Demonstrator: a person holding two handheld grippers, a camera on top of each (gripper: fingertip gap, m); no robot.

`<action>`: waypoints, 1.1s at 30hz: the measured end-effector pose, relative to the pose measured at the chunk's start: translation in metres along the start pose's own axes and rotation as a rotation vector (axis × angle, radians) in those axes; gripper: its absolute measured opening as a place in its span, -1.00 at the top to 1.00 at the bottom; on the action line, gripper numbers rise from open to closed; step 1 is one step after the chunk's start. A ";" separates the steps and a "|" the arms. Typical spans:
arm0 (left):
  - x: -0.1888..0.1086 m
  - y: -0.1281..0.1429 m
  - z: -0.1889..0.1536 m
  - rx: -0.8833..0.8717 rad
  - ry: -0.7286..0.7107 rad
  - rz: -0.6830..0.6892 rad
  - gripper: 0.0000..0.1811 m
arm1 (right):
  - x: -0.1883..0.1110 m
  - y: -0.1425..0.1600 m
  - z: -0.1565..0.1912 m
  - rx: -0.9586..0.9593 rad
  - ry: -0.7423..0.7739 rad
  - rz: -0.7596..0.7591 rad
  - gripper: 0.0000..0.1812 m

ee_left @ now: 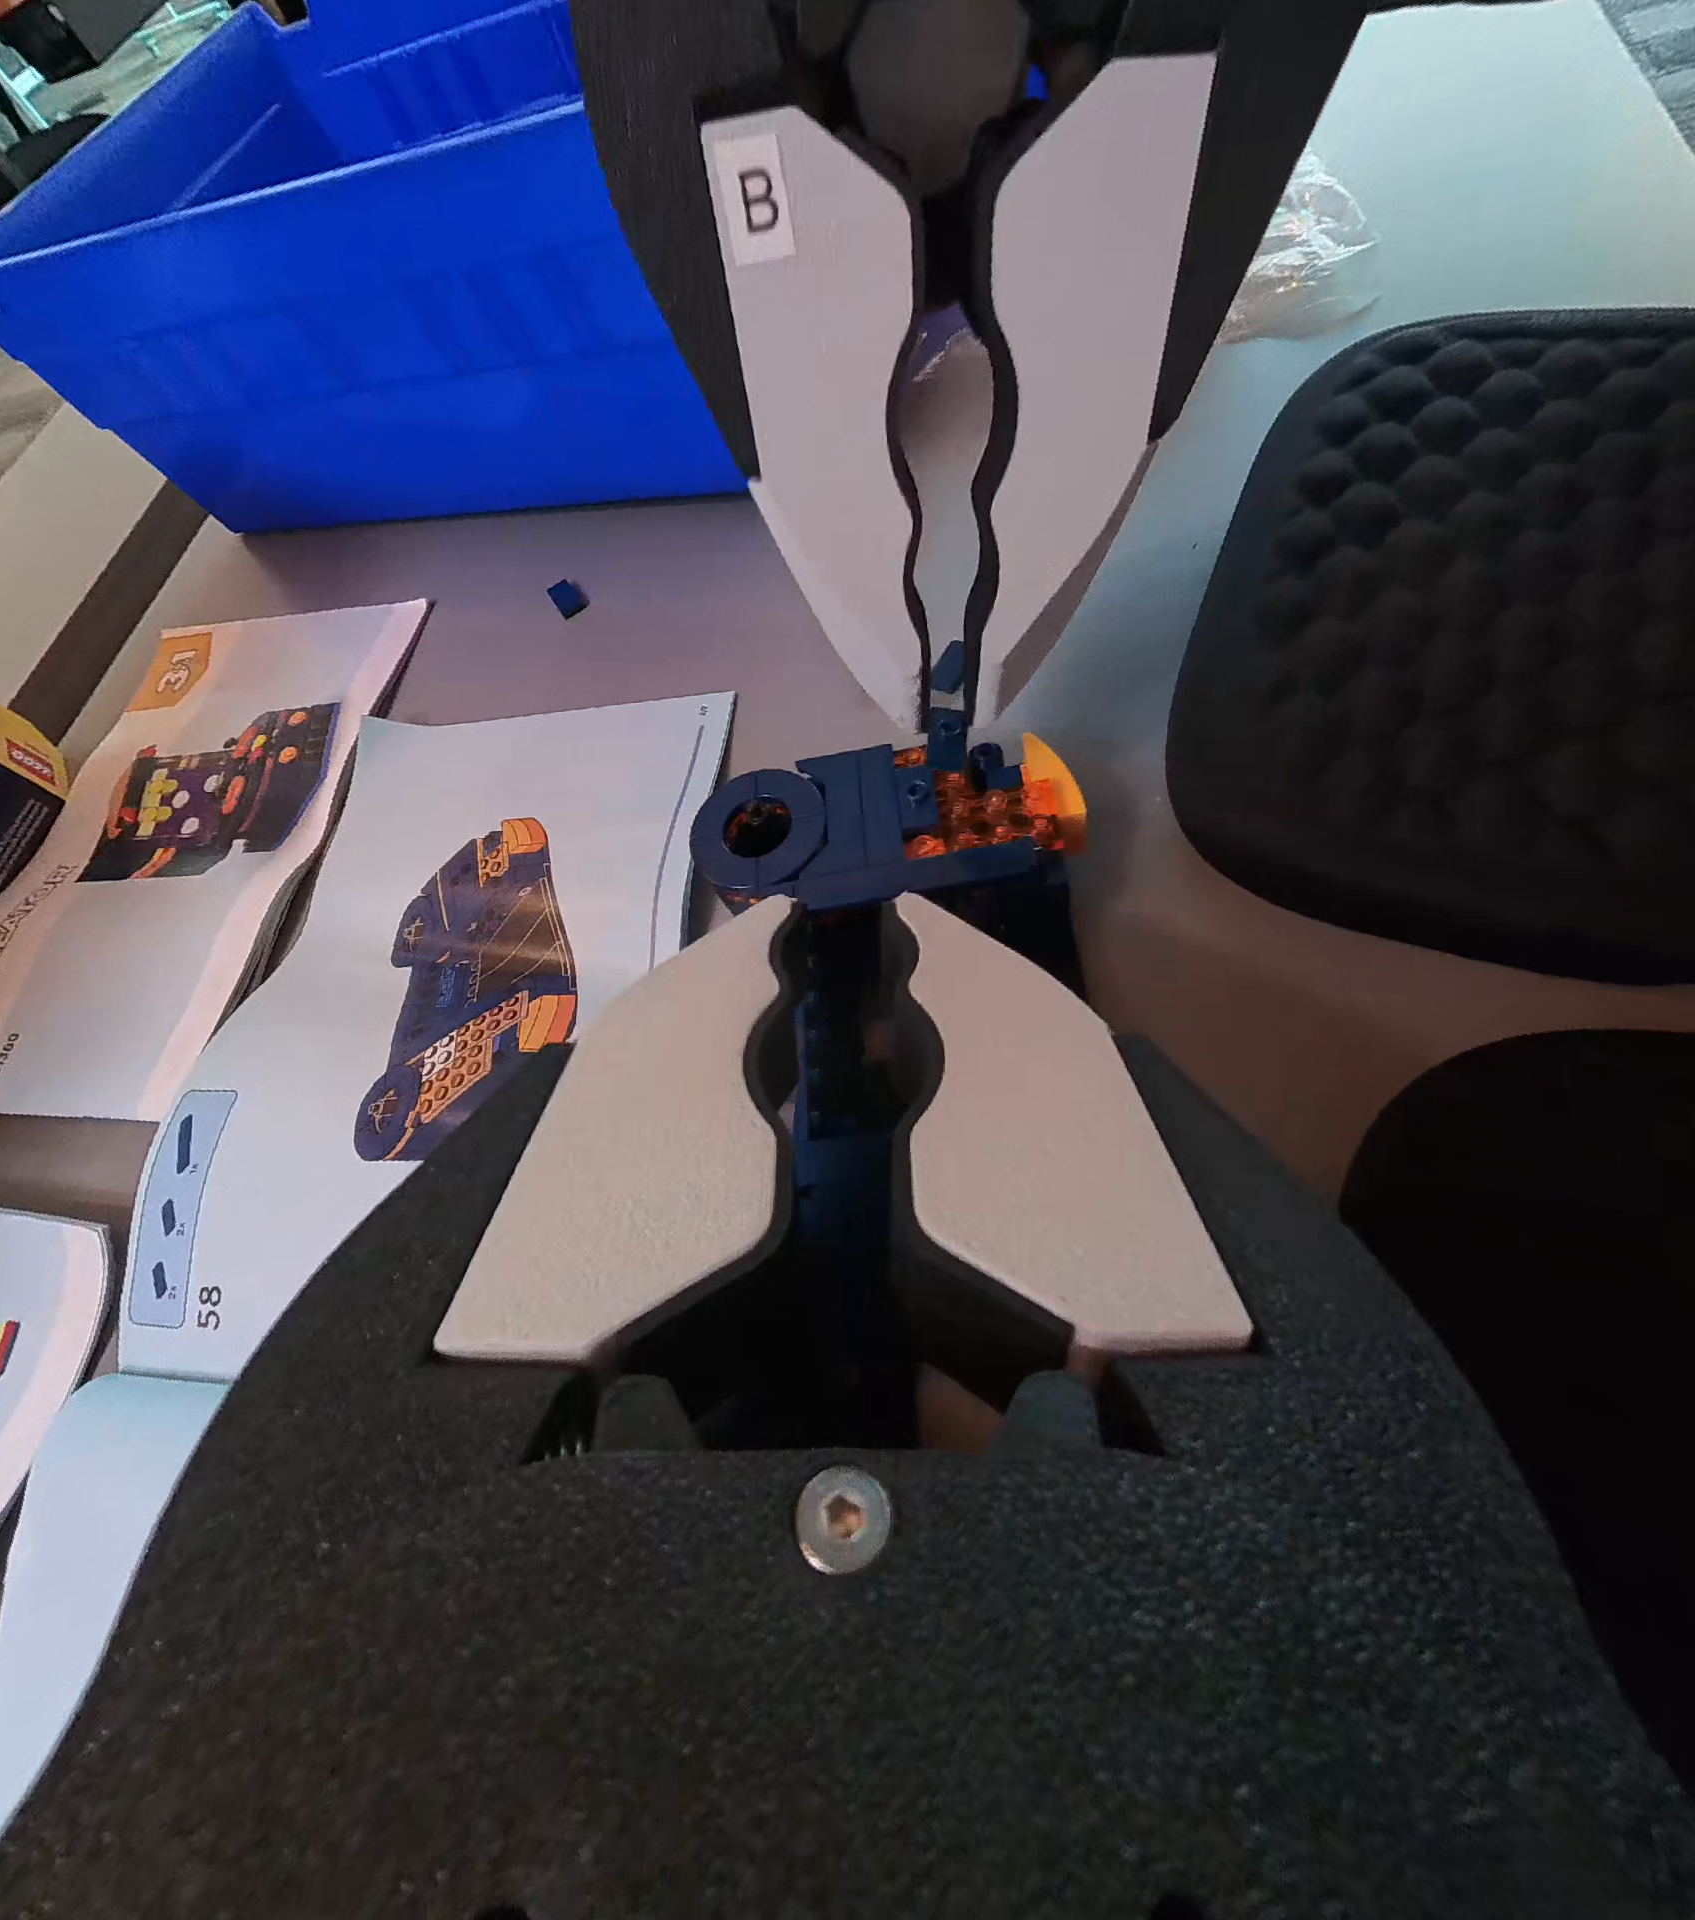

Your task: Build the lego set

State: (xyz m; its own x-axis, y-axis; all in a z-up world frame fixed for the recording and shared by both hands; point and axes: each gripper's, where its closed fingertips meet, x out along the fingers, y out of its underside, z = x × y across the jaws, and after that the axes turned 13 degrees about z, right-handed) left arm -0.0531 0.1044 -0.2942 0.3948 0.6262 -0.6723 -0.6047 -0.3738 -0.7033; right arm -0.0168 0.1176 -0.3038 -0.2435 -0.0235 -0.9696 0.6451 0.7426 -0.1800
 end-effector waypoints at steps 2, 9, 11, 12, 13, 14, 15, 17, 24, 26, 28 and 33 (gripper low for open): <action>0.001 0.000 -0.002 0.004 0.007 0.002 0.85 | 0.000 0.001 0.000 -0.002 -0.001 0.006 0.93; 0.002 0.001 -0.005 0.020 0.021 0.007 0.85 | -0.003 0.002 0.000 -0.002 0.000 0.001 0.93; 0.002 0.000 -0.006 0.023 0.024 0.005 0.85 | -0.002 0.002 0.001 -0.003 -0.003 0.001 0.92; 0.002 0.001 -0.006 0.024 0.025 0.005 0.85 | -0.002 0.002 0.001 -0.003 -0.001 0.002 0.92; 0.002 0.001 -0.006 0.024 0.027 0.006 0.85 | -0.002 0.002 0.000 -0.002 0.002 0.003 0.92; 0.003 0.001 -0.006 0.024 0.029 0.006 0.85 | -0.002 0.003 0.001 0.000 0.000 0.002 0.92; 0.003 0.001 -0.007 0.025 0.030 0.006 0.85 | -0.002 0.003 0.000 0.004 0.000 0.000 0.92; 0.003 0.001 -0.007 0.027 0.034 0.005 0.85 | -0.004 0.003 0.000 0.010 -0.001 -0.005 0.93; 0.005 0.002 -0.008 0.029 0.040 0.008 0.85 | -0.005 0.008 0.000 0.022 0.000 -0.001 0.93; 0.005 0.002 -0.008 0.029 0.040 0.008 0.85 | -0.006 0.008 0.000 0.024 -0.003 -0.006 0.93; 0.005 0.002 -0.009 0.031 0.042 0.007 0.85 | -0.006 0.008 0.001 0.022 -0.006 -0.008 0.93; 0.005 0.003 -0.009 0.032 0.045 0.010 0.85 | -0.002 0.002 0.003 0.002 -0.012 -0.013 0.93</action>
State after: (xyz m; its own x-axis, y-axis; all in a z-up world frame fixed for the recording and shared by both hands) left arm -0.0465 0.1004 -0.3021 0.4186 0.5913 -0.6893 -0.6301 -0.3575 -0.6893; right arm -0.0130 0.1175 -0.3031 -0.2431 -0.0407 -0.9691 0.6436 0.7408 -0.1925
